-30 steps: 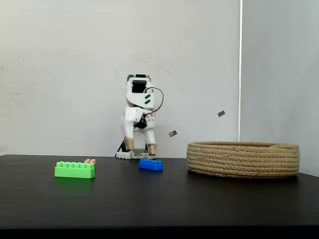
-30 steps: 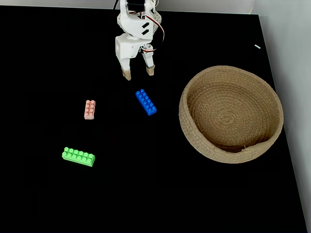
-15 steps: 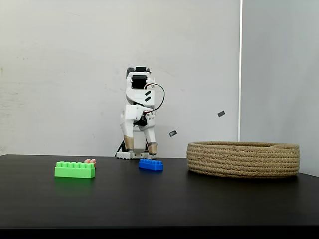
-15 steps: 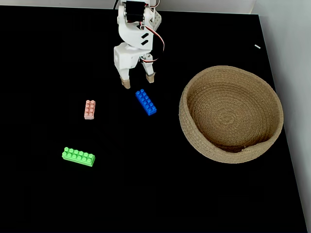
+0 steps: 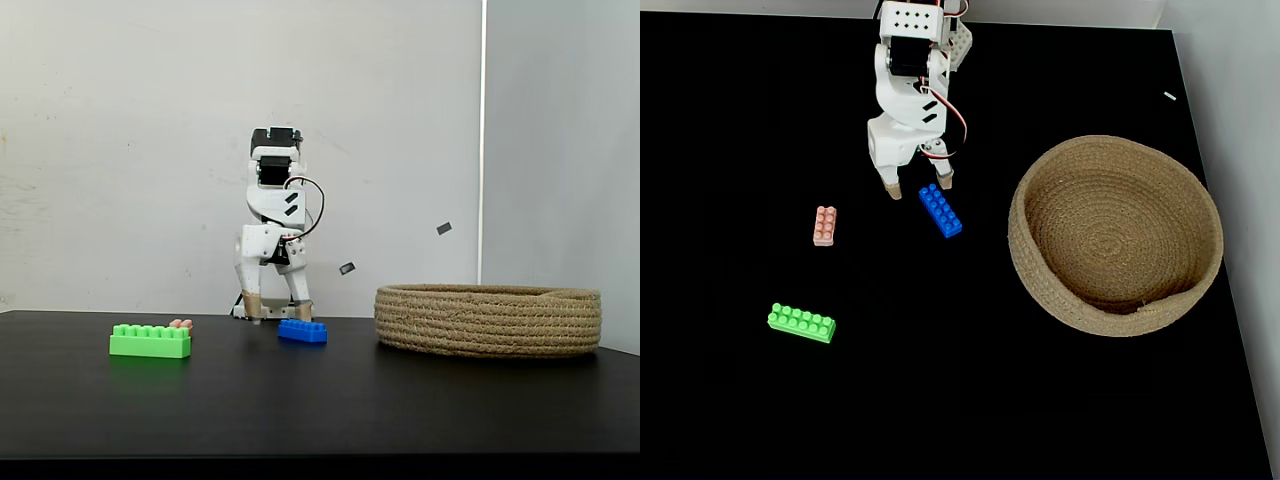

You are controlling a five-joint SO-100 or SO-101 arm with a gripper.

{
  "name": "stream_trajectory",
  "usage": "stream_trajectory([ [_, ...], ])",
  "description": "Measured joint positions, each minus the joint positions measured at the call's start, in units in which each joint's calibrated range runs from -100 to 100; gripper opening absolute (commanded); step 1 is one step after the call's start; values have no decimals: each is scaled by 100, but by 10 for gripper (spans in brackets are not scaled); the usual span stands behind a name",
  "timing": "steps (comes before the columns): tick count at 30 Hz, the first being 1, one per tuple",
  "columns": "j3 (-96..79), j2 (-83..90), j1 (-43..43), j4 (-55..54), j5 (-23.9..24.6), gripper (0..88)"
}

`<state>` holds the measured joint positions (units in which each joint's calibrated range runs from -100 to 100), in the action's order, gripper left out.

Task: Place the lego blocks in the tray

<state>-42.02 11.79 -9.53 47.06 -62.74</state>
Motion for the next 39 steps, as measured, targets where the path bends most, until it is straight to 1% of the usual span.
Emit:
stream_trajectory([
  [5,239,-322,252,-97,78,242],
  [13,389,-653,415,-195,142,201],
  [14,415,-696,423,-244,142,184],
  [18,504,-831,521,-479,215,4],
  [28,681,-831,586,-942,557,0],
  [33,1653,-483,627,-796,825,0],
  [39,3067,-399,1352,-796,1265,0],
])
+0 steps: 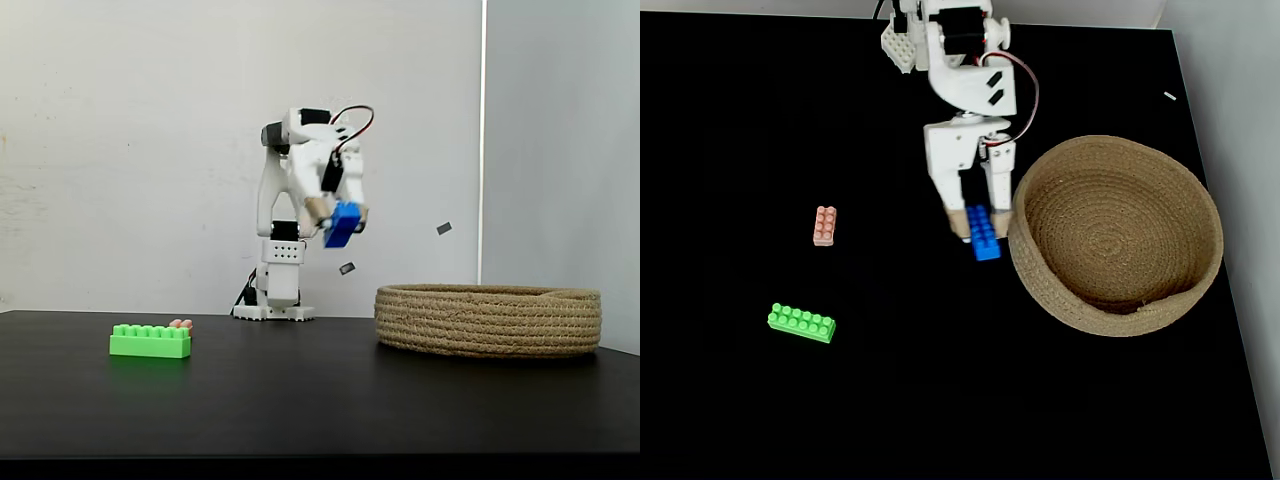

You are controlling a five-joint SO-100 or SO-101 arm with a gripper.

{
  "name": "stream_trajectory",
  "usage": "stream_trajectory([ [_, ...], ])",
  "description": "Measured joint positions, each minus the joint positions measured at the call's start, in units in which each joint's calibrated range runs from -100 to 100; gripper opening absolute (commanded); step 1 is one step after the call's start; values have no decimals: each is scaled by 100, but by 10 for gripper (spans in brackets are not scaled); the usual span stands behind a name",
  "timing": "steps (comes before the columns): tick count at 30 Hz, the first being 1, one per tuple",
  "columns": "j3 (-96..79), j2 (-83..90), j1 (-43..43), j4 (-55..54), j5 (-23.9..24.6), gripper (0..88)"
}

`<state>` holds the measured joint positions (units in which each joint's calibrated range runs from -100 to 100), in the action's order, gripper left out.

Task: Place the lego blocks in the tray

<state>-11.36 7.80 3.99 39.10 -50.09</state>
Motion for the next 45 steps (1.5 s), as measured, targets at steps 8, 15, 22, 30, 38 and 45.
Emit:
stream_trajectory([
  [8,495,-178,1246,8,288,331],
  [15,141,-204,1433,276,234,345],
  [22,-62,373,464,1137,342,343],
  [30,-627,865,-1906,1786,-430,342],
  [38,-398,-161,-3331,1786,-1236,330],
  [45,186,-1103,-3616,1786,-1563,302],
])
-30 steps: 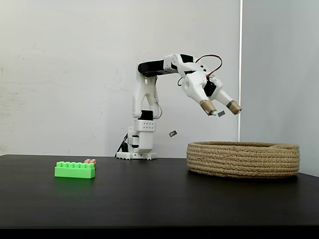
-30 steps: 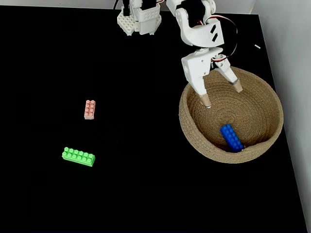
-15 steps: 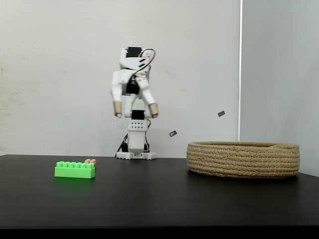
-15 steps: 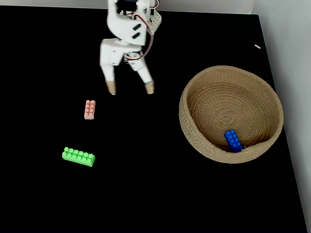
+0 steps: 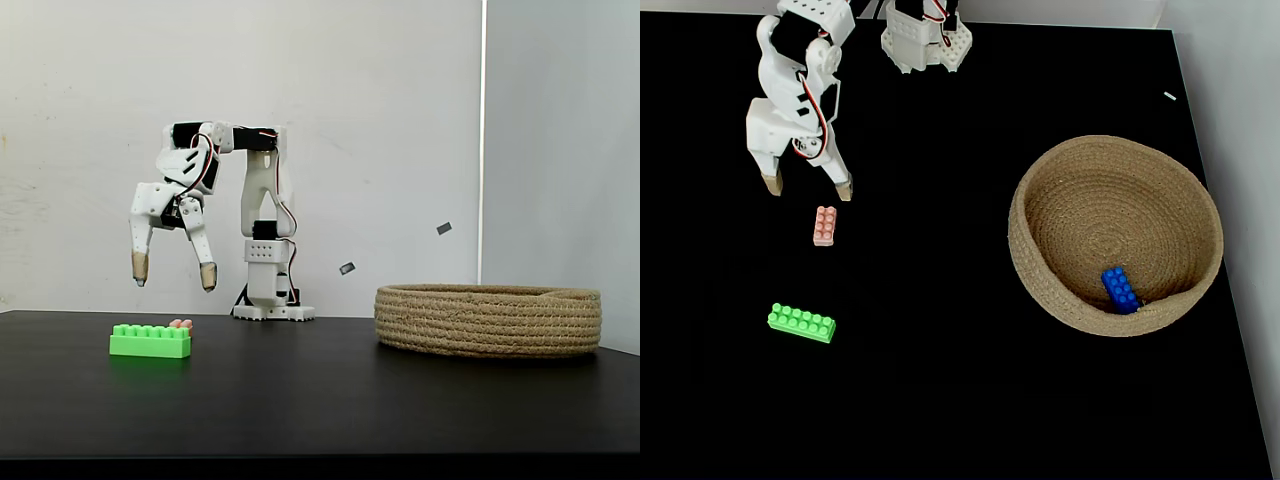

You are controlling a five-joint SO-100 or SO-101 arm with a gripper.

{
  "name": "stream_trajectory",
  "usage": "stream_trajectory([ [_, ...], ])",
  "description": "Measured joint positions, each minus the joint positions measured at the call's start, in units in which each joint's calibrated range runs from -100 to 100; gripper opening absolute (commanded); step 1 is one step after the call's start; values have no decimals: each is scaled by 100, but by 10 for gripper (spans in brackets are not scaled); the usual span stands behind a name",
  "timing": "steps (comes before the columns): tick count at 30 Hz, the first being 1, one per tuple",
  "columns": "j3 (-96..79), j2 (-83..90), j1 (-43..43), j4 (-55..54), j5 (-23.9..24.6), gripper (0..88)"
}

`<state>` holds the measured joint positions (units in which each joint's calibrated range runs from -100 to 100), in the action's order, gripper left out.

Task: Place the lego blocks in the tray

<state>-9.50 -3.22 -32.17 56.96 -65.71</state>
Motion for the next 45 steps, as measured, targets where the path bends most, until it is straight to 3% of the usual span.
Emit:
stream_trajectory([
  [33,-221,-1018,293,-625,147,237],
  [36,-221,-1052,309,-706,151,175],
  [39,-274,-1060,342,-836,220,2],
  [45,-424,-1060,448,-1145,342,0],
])
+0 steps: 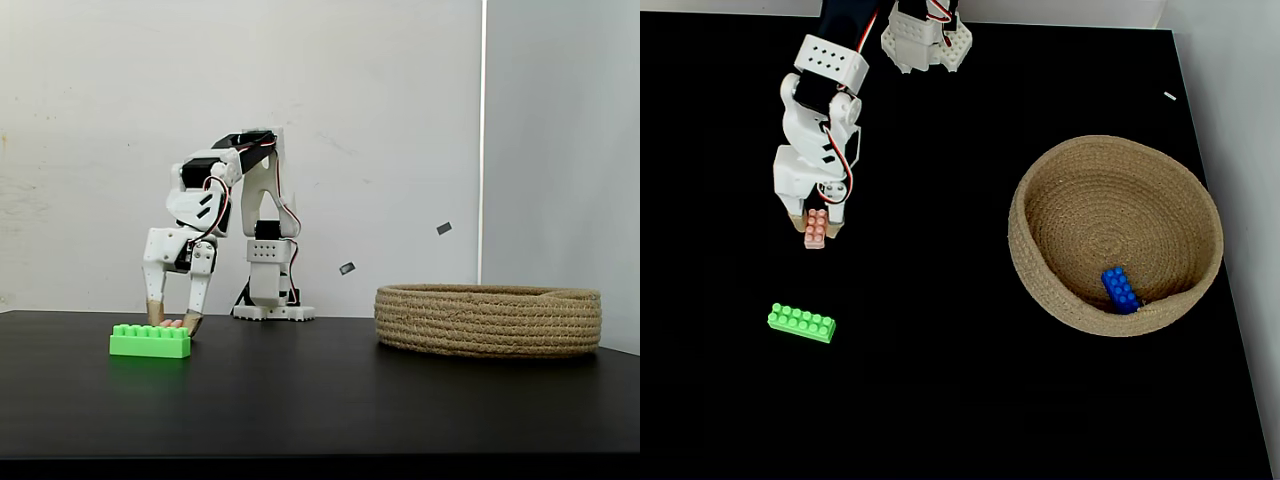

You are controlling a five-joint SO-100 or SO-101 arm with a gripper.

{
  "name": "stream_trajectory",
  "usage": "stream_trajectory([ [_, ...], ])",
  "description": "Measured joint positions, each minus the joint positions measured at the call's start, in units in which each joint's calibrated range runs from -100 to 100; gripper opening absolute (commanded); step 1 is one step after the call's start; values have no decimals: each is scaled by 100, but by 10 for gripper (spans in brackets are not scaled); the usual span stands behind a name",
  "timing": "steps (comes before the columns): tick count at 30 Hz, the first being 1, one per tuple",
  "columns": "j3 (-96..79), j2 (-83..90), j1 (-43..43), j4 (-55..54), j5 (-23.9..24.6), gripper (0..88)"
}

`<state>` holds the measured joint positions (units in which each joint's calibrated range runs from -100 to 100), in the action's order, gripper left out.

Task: Place the lego blocks in the tray

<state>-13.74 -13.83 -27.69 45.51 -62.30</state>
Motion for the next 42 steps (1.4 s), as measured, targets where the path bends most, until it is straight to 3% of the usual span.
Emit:
stream_trajectory([
  [10,787,382,774,430,689,0],
  [23,2015,1535,3624,577,1690,0],
  [24,1953,1535,3827,544,1734,17],
  [27,1644,1535,4381,463,1832,256],
  [30,1290,1535,4748,479,1832,328],
  [38,1131,1798,4609,893,1768,347],
  [42,1237,1934,3966,909,2222,344],
])
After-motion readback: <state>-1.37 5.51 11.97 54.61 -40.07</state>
